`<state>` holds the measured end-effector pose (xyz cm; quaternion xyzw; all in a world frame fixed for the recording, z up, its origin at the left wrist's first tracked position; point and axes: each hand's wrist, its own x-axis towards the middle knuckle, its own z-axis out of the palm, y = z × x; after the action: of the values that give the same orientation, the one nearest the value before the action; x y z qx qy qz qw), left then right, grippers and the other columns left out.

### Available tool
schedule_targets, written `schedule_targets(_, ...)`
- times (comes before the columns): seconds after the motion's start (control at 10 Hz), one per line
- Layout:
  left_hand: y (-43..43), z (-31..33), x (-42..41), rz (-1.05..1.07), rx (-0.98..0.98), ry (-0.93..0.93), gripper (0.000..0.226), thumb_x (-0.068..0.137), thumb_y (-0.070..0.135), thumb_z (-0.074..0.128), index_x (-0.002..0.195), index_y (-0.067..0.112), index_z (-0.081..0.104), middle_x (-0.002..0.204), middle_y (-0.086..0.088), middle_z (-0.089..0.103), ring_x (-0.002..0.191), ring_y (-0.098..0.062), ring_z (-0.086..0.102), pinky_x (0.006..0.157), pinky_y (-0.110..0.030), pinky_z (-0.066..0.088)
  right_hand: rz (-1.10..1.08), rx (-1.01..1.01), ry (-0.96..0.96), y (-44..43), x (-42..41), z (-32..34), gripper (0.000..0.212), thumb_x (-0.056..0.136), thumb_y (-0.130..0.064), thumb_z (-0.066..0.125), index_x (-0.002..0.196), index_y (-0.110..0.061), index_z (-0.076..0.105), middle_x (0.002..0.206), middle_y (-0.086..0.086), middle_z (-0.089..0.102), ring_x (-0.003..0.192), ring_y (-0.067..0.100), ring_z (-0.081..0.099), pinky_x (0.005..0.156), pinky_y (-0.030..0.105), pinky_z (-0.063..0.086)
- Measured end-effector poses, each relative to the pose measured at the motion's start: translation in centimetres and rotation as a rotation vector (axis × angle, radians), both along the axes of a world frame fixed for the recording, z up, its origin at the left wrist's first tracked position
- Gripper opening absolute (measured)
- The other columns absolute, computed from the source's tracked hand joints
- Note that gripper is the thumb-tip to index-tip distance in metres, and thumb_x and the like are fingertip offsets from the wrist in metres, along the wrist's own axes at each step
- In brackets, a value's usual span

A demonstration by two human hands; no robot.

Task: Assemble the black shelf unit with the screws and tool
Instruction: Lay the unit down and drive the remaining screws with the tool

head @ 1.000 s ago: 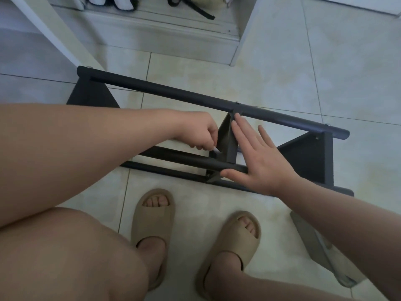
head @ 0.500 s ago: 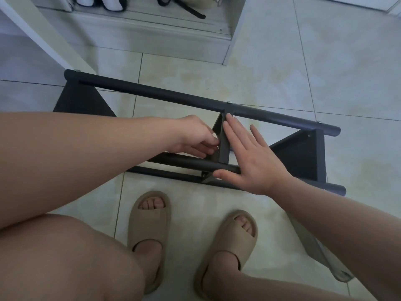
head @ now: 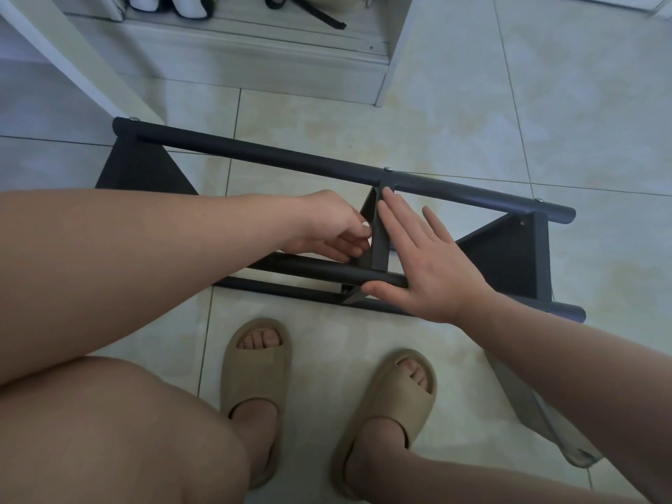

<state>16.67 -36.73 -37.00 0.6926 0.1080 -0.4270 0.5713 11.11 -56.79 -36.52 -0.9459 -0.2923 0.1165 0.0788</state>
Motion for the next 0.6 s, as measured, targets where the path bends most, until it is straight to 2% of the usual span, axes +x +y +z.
schedule_targets(0.3,0.16,-0.05,0.10,-0.045,0.039,-0.029,0.004,0.096,0.010,0.064,0.093,0.013,0.065,0.076,-0.004,0.075,0.073,-0.017,0.072,0.076,-0.033,0.058,-0.003,0.007,-0.012,-0.06,0.03,-0.20,0.108,0.087,-0.082,0.030,0.162,-0.007,0.006,0.170,0.003,-0.008,0.156,0.013,-0.006,0.127,0.048,0.008)
schedule_targets(0.6,0.01,-0.22,0.16,0.057,0.004,0.041,0.006,0.098,0.011,0.061,0.093,0.008,0.063,0.070,-0.004,0.074,0.070,-0.018,0.071,0.076,-0.035,0.060,-0.004,0.013,-0.017,-0.04,-0.04,-0.19,0.108,0.087,-0.081,0.031,0.162,-0.007,0.008,0.170,0.003,-0.007,0.157,0.014,-0.005,0.127,0.047,0.008)
